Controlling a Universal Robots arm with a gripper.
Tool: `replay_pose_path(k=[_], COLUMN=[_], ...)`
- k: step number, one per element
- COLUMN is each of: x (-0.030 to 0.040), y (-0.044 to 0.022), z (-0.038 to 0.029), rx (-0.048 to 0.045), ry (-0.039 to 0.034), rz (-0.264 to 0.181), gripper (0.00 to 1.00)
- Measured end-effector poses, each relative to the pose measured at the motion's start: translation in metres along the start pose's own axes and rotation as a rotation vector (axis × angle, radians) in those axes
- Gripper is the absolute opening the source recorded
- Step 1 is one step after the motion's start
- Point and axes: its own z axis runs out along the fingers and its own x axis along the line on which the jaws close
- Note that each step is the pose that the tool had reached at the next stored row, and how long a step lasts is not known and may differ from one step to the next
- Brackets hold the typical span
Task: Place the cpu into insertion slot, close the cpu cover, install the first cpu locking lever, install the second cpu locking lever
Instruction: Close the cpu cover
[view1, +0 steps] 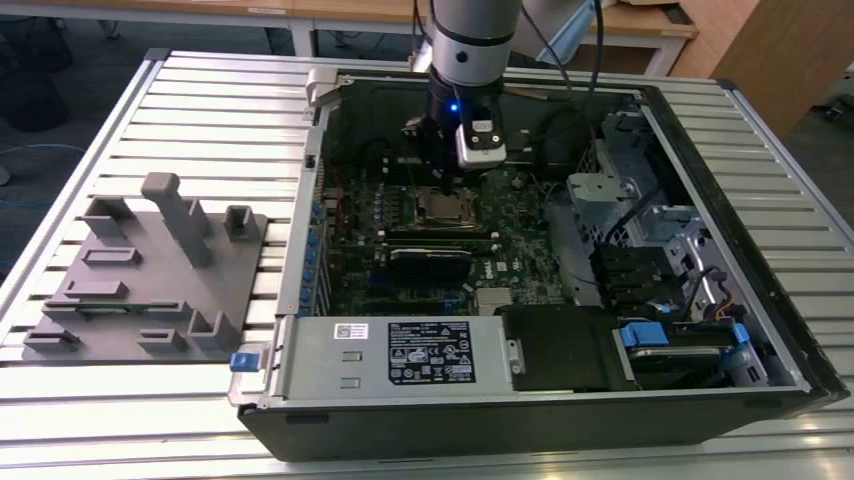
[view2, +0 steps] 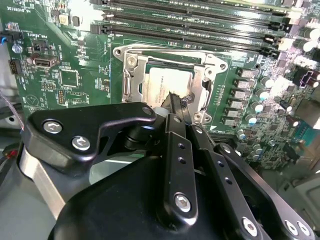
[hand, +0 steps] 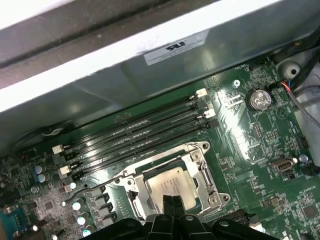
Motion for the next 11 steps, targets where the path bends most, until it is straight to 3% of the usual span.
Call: replay_pose_path(k=[11], x=[-0.0001], y=[0.0000], z=[0.0059], rx=[0.0000], ry=[-0.0019], rz=[-0.191], gripper=[0.11])
